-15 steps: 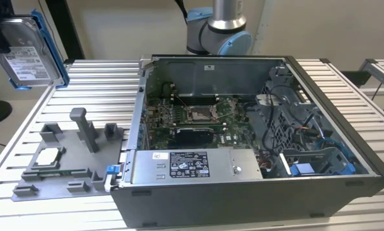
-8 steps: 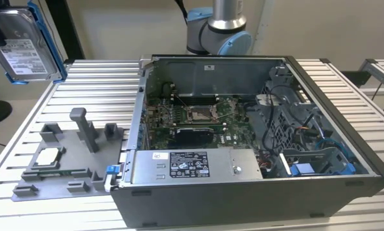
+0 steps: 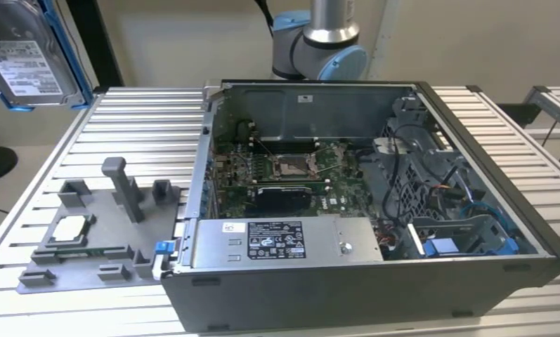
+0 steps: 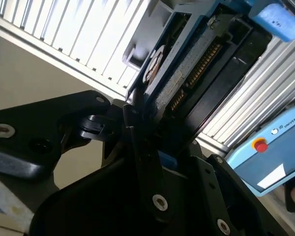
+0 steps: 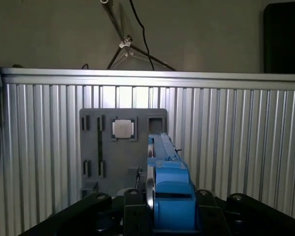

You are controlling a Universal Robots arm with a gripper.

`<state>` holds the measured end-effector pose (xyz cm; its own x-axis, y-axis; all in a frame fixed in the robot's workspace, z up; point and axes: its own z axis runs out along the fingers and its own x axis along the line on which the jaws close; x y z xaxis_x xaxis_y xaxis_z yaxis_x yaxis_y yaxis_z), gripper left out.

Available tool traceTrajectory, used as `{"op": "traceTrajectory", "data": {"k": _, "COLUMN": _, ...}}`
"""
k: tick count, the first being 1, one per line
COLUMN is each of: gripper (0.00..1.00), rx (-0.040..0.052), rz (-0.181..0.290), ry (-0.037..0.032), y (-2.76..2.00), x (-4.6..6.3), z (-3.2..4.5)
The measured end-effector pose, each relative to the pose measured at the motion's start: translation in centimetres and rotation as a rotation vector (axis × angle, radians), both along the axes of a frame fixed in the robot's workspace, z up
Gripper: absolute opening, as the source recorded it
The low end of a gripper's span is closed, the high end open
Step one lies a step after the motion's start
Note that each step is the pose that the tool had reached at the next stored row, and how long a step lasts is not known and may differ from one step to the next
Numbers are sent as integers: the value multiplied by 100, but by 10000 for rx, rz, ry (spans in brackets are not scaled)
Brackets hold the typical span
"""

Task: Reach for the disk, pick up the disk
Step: 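Pick up the disk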

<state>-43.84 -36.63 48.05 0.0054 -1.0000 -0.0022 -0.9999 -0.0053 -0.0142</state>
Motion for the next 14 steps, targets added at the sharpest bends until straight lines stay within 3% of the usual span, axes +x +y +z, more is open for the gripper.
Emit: {"op": "traceTrajectory", "data": {"k": 14, "gripper": 0, "rx": -36, "rz": -1, "ry": -5, "y": 1, "x": -2, "z": 31}}
